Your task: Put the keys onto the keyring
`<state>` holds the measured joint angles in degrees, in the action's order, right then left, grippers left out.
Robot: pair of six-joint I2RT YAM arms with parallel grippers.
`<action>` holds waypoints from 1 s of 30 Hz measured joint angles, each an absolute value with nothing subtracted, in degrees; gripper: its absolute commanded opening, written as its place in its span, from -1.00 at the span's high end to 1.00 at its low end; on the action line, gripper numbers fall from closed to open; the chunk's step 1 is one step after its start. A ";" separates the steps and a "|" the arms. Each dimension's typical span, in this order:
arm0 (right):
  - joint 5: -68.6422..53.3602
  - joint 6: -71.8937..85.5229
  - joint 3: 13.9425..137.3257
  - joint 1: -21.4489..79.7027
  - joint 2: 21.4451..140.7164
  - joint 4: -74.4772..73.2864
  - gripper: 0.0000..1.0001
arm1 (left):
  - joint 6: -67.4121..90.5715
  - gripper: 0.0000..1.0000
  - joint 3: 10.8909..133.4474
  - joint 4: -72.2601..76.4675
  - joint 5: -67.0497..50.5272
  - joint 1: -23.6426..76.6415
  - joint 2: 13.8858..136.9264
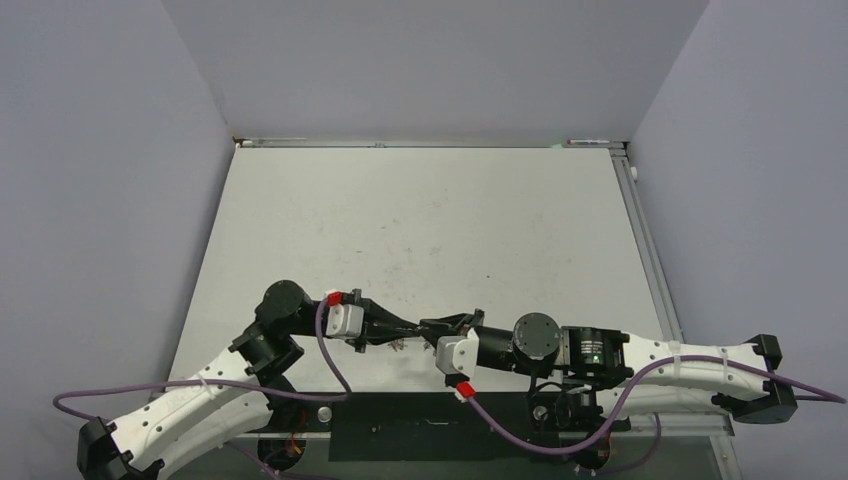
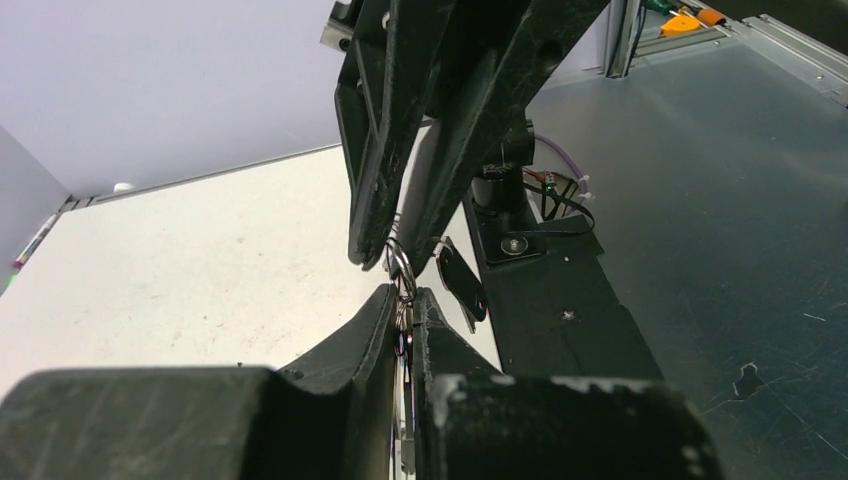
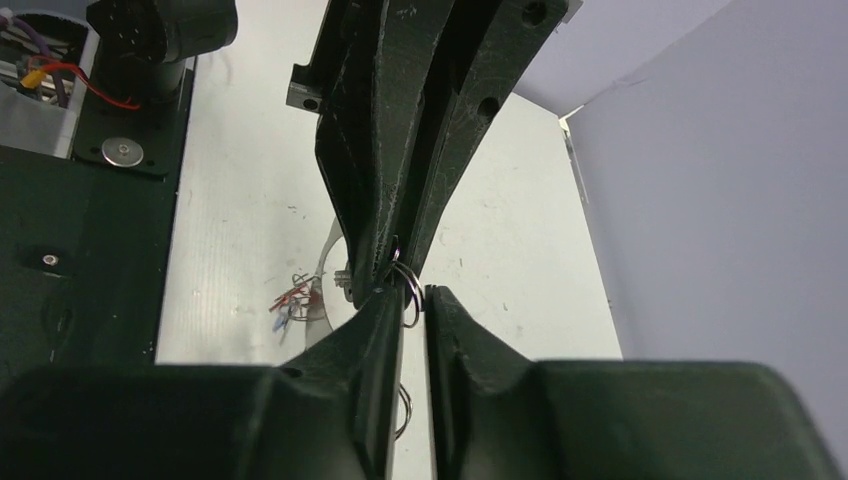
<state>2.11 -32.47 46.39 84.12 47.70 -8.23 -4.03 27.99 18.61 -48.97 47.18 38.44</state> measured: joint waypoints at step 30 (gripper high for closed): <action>-0.95 -32.14 64.99 82.94 57.58 -34.85 0.13 | -8.19 1.00 30.26 6.22 -44.29 49.01 43.44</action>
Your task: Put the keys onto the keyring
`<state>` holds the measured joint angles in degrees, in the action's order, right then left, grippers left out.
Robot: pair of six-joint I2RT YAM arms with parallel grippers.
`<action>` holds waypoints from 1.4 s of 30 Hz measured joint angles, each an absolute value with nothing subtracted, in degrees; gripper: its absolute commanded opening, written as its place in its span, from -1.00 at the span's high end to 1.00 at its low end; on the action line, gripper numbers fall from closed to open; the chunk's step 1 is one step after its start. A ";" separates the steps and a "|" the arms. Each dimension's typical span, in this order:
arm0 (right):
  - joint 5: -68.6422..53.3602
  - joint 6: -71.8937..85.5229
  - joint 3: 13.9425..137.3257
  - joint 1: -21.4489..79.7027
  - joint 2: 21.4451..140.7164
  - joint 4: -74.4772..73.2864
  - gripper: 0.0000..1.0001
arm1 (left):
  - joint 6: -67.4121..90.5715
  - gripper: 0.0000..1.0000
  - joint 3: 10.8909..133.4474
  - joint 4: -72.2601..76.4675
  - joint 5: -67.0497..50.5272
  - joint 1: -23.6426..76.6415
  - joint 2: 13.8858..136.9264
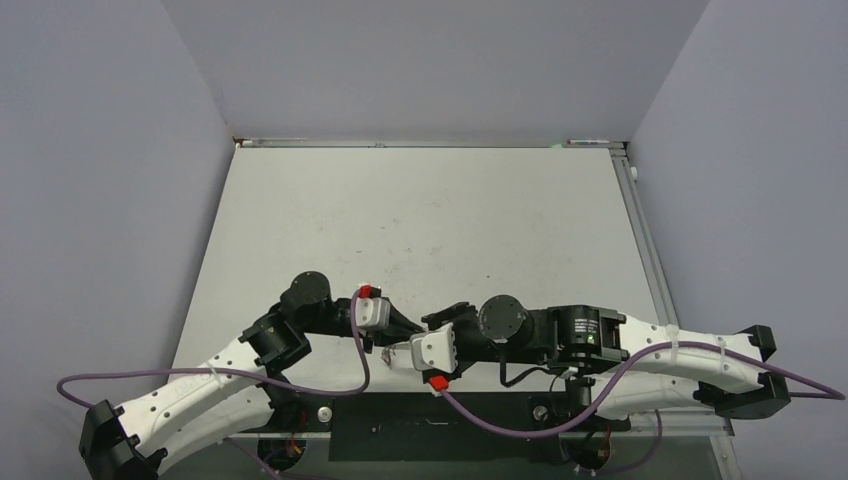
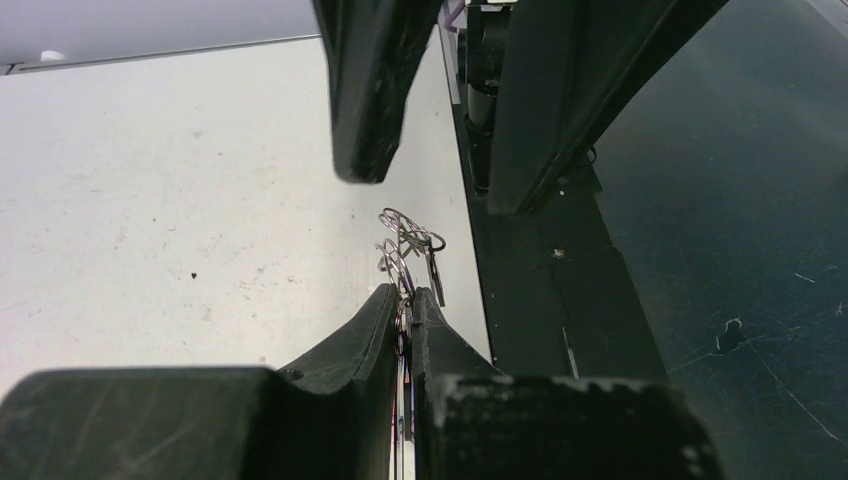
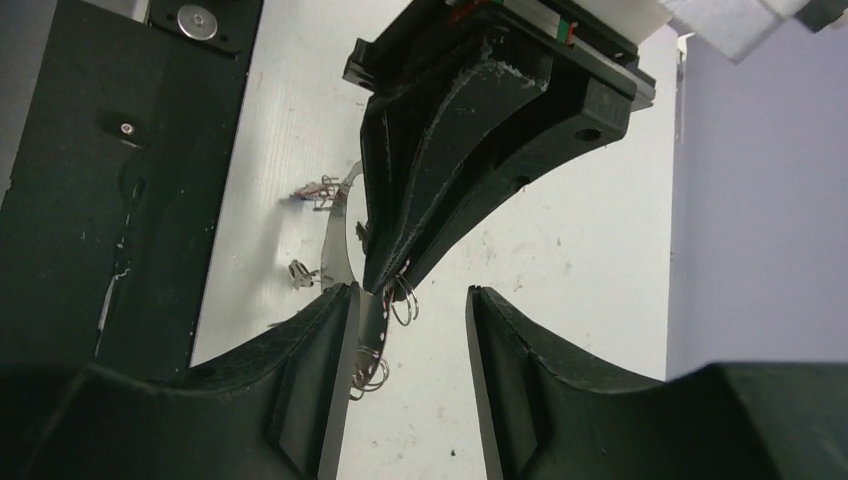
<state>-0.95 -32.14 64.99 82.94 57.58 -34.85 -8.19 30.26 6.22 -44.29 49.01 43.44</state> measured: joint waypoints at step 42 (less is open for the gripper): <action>-9.98 -32.03 66.22 75.33 65.69 -40.47 0.81 | -9.69 1.00 30.28 3.16 -42.61 50.54 43.64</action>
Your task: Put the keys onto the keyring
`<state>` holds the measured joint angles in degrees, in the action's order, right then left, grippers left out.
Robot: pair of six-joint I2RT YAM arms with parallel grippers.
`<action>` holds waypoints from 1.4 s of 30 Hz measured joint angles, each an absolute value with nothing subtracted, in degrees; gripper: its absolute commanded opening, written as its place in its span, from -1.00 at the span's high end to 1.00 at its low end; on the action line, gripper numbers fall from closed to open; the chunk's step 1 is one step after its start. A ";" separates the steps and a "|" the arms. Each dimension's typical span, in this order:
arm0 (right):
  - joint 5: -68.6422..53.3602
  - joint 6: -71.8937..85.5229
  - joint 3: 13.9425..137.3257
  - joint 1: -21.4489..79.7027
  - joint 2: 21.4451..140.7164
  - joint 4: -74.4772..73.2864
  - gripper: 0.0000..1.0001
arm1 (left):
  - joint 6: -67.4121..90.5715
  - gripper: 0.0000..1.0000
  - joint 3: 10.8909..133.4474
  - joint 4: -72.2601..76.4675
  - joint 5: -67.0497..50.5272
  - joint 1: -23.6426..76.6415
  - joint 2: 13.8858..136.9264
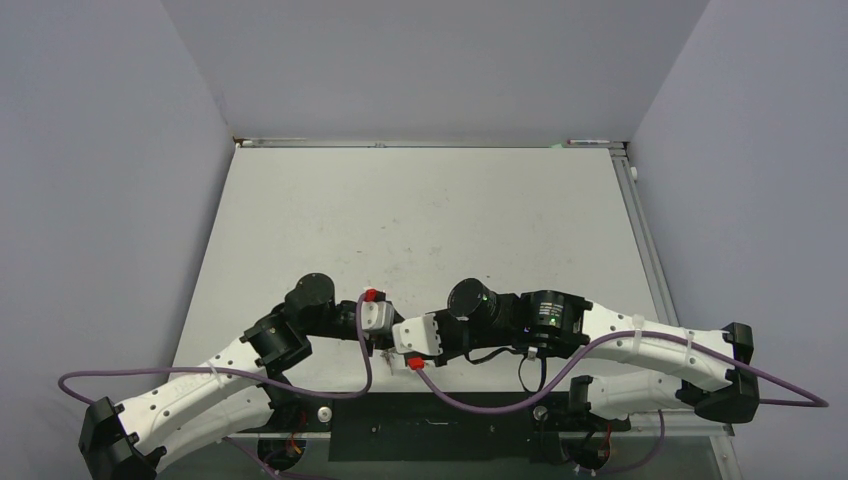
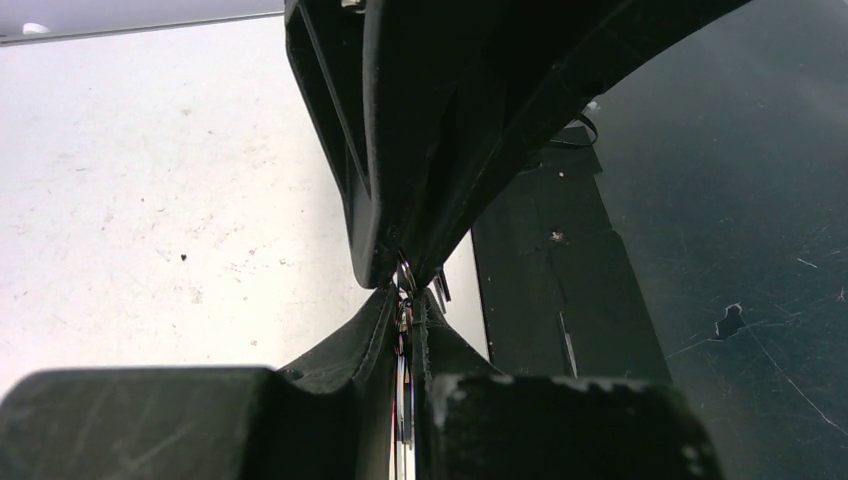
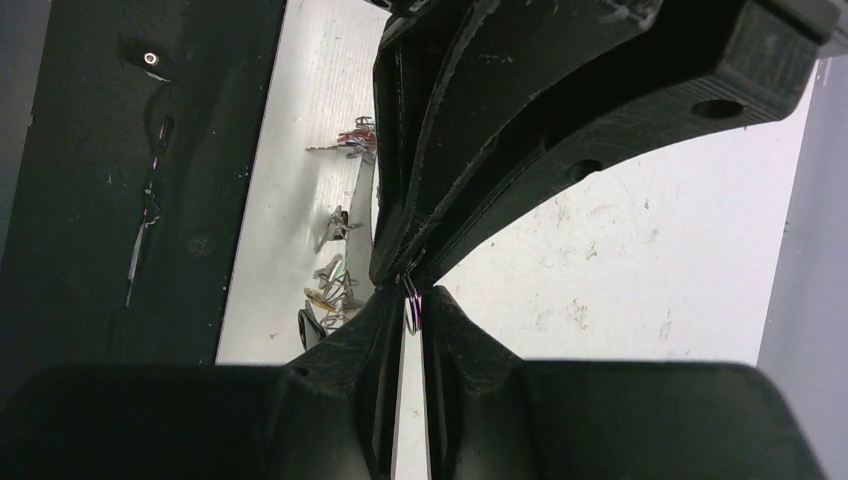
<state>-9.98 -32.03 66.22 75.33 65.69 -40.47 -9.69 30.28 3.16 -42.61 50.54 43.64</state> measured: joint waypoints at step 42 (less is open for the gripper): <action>-6.00 -17.39 28.93 75.29 39.64 23.57 0.90 | 5.85 0.10 26.02 31.62 -47.97 44.14 34.92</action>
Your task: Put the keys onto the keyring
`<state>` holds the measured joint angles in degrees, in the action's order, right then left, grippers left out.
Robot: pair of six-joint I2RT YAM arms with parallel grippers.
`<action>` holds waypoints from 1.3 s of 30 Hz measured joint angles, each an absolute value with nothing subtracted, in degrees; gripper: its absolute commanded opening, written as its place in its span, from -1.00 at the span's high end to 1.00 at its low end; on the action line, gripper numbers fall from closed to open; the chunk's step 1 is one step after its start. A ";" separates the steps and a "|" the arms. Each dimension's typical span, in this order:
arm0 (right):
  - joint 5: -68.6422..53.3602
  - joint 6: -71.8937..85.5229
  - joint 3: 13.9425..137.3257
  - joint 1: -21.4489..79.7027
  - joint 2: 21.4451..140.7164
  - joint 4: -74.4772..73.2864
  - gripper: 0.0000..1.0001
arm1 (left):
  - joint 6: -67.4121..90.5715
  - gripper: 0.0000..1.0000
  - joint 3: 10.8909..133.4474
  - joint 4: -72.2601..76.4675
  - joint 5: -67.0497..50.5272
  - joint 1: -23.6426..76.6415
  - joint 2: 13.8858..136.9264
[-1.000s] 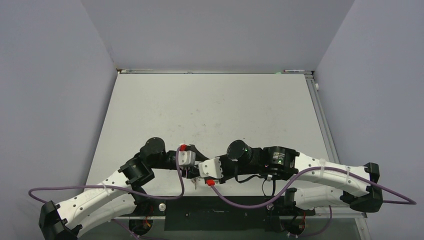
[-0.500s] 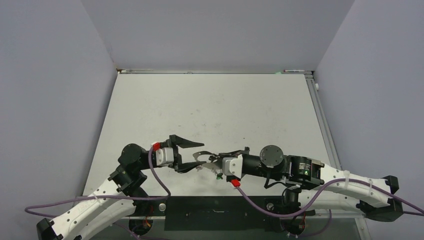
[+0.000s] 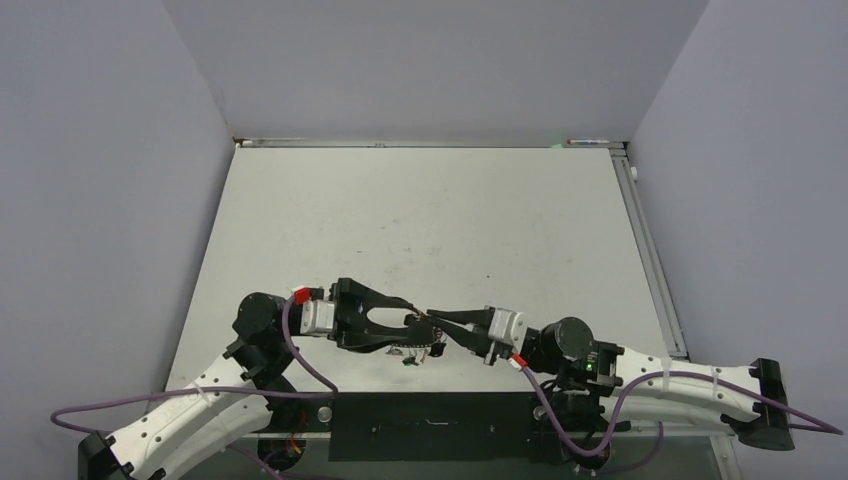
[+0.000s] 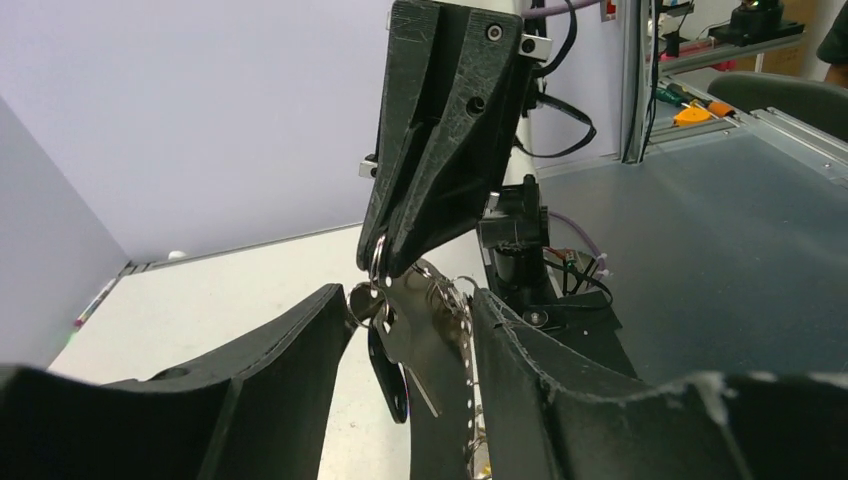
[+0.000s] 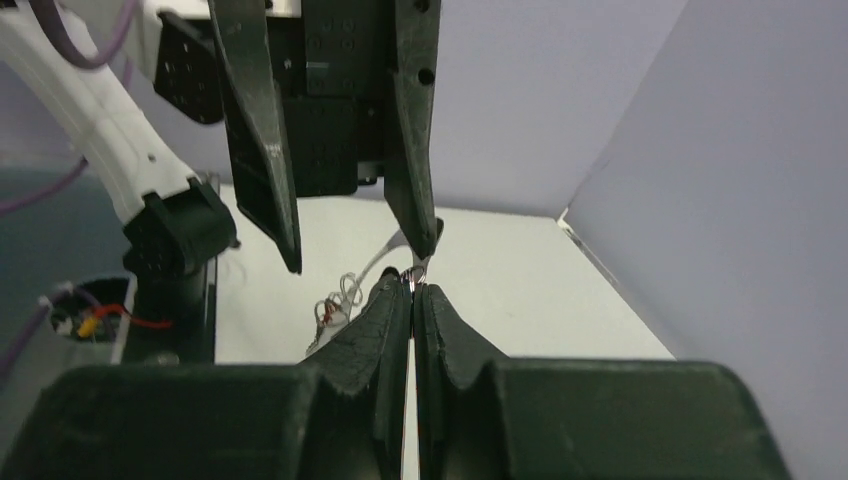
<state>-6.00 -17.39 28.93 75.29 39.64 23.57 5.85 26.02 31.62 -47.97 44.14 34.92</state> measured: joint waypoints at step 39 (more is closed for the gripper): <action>-10.39 -8.29 27.42 74.96 45.80 41.82 0.90 | 7.25 0.16 26.22 27.92 -44.56 44.14 37.26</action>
